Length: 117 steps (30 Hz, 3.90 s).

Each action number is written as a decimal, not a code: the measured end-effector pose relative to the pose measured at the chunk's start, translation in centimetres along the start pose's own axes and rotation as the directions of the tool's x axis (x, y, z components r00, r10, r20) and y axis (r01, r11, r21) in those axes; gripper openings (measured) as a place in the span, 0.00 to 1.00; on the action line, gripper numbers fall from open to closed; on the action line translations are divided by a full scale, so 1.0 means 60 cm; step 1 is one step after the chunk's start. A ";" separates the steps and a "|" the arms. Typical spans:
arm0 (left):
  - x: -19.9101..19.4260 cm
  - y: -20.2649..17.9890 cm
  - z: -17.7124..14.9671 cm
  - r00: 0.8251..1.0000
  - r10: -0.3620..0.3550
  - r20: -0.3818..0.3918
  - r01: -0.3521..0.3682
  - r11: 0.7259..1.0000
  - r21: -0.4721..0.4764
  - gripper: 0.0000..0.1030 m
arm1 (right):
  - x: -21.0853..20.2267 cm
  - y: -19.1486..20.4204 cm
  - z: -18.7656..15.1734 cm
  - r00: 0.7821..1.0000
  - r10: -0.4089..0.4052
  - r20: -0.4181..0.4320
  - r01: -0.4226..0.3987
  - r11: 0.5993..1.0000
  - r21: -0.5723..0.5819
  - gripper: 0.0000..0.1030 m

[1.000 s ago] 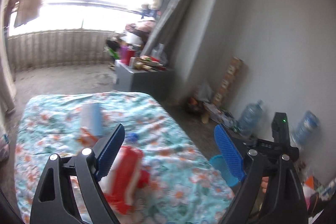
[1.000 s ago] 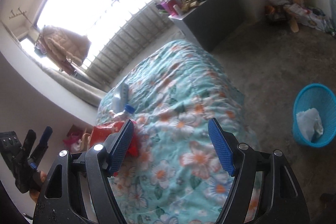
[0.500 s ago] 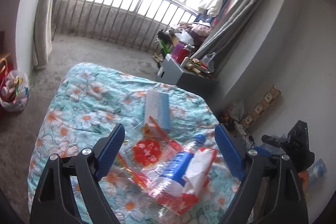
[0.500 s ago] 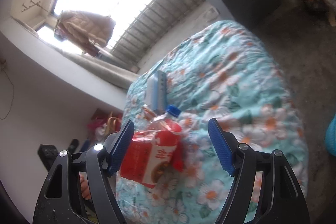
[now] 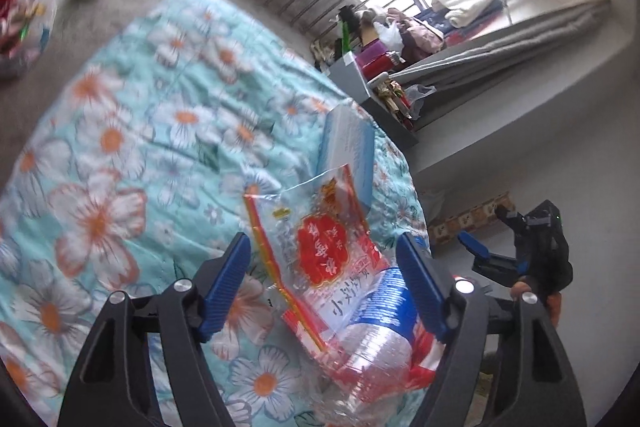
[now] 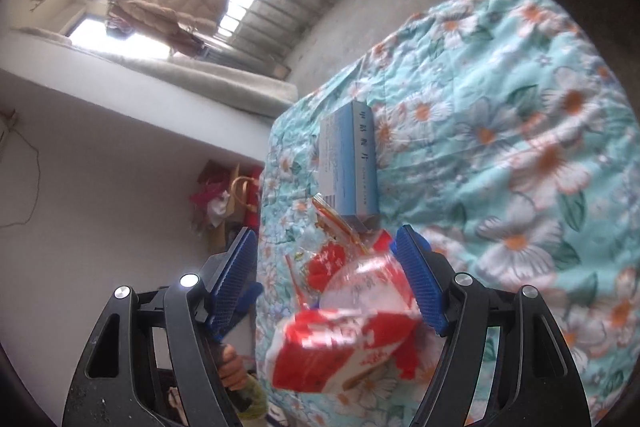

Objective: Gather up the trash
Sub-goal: 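Grasp the clear red-printed plastic bag with the left tool while the right tool grasps the blue medicine box, then carry the plastic bag and medicine box to the blue wastebasket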

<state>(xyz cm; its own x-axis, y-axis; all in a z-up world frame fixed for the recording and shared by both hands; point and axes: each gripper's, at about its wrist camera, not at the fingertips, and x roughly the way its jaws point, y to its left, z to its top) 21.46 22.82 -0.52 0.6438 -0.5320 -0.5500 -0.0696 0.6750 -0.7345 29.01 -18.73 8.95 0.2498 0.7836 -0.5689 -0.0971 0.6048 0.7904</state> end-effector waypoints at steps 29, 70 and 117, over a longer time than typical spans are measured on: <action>0.058 0.099 -0.021 0.982 -0.180 -0.052 0.165 0.962 -0.219 0.11 | 0.261 -0.050 0.137 0.950 -0.033 -0.312 0.085 0.984 0.155 0.66; -0.124 -0.021 0.023 0.929 -0.200 0.311 0.193 0.980 0.054 0.03 | 0.036 -0.011 0.092 0.983 0.178 0.055 -0.183 0.977 0.109 0.30; -0.088 -0.350 -0.154 0.897 -0.439 -0.049 0.410 0.786 0.463 0.03 | -0.291 -0.227 -0.361 0.779 0.334 0.531 -0.496 0.847 0.194 0.30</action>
<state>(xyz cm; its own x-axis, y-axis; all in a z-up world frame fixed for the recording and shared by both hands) 12.49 6.74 14.12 0.5711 -0.7985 -0.1903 0.5622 0.5494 -0.6181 5.08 -37.57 3.19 0.6737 0.7367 -0.0581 -0.0190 0.0959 0.9952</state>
